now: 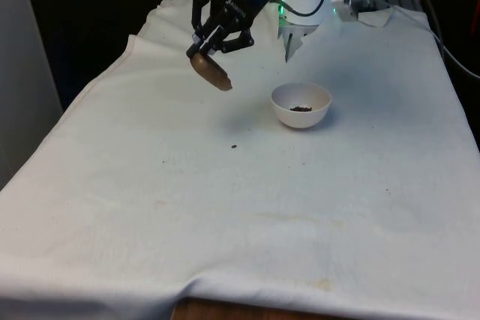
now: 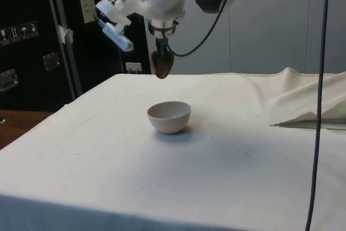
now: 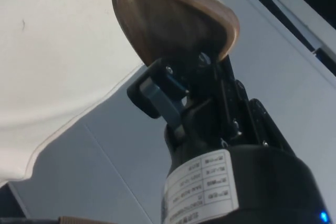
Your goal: Pour the coffee beans from the cup into the bowl.
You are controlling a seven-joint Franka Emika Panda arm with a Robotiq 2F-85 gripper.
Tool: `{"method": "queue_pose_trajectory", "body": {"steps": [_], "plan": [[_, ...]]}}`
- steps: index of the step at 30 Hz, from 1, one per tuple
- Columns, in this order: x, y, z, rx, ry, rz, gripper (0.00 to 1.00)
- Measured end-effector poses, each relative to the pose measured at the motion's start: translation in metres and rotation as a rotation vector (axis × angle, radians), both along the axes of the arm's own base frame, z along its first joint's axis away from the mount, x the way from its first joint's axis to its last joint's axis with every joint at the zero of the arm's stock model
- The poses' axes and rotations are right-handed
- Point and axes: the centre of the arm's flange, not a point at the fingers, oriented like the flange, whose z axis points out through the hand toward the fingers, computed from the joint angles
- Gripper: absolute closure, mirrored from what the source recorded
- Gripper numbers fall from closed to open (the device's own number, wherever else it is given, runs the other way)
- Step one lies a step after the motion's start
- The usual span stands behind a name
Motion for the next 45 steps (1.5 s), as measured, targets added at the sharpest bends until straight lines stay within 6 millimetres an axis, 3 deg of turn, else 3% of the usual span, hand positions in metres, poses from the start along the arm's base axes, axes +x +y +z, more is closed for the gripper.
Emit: {"method": "queue_pose_trajectory", "body": {"steps": [45], "plan": [[0.002,-0.053,-0.043,0.252,-0.013,-0.088,1.0]]}}
